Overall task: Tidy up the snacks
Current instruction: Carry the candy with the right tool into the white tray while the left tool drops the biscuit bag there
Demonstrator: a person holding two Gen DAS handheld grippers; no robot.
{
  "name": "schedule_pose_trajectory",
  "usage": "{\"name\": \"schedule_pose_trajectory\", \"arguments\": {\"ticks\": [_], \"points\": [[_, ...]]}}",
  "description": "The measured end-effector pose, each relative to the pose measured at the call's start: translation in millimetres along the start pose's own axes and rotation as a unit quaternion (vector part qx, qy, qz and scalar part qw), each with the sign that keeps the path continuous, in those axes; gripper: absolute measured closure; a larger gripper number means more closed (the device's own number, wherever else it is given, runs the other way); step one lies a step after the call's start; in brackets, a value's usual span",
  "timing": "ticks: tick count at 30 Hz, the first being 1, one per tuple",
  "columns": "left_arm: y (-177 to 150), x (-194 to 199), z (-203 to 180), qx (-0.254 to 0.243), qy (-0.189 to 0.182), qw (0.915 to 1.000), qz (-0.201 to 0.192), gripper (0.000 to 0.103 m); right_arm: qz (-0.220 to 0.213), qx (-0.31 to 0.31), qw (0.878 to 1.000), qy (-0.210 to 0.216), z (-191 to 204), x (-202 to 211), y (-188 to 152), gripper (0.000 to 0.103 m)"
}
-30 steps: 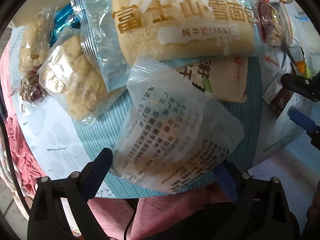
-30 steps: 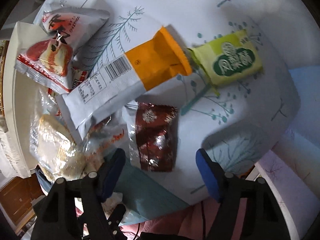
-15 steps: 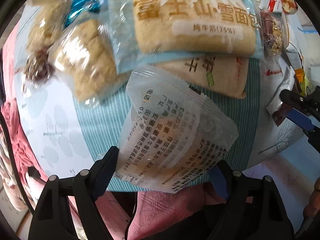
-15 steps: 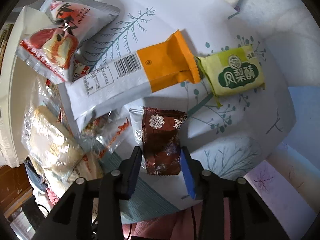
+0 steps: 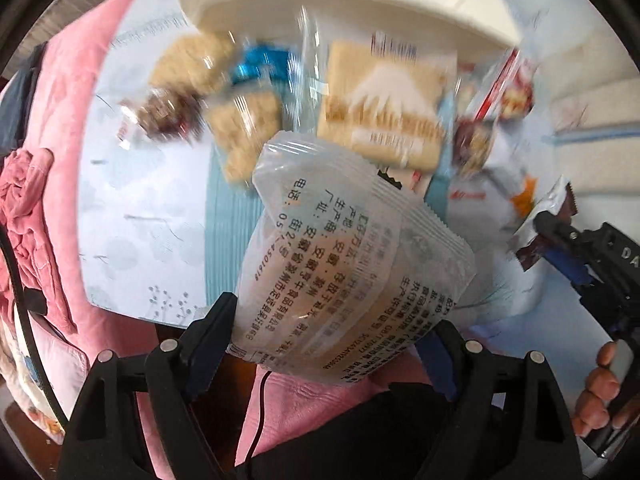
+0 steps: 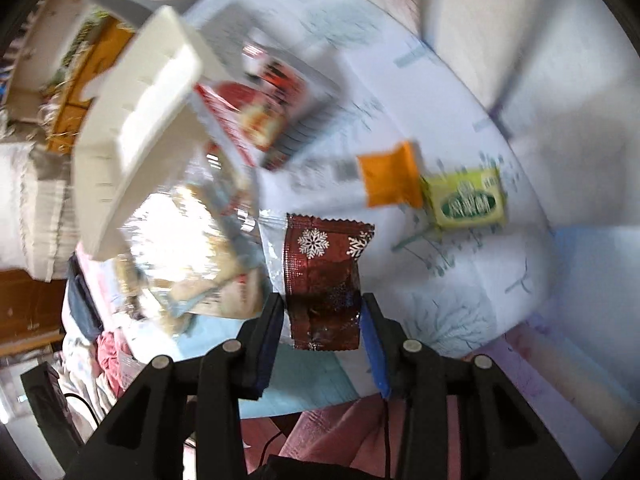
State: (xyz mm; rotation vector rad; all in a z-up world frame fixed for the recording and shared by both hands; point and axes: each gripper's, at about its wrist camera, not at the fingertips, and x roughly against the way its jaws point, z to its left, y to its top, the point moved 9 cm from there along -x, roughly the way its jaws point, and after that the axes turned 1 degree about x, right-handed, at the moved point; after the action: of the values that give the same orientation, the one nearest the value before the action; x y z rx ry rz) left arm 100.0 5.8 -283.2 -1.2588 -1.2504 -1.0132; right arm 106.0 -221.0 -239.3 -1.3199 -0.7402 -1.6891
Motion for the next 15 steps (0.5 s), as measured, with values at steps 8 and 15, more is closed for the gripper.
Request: {"name": "schedule_pose_trajectory", "arguments": {"ticks": [8,15], "points": [[44.0,85.2,-7.5,-0.005,0.004,0.9962,-0.087,0.020,-0.058,0.047,0.995,0.067,55.2,13.6,38.6,0.064],[92.8,132.7,-12.0,-0.023,0.019,0.9914,-0.128,0.020,-0.100,0.063,0.985,0.123,102.4,31.7,67.0,0.064]]}}
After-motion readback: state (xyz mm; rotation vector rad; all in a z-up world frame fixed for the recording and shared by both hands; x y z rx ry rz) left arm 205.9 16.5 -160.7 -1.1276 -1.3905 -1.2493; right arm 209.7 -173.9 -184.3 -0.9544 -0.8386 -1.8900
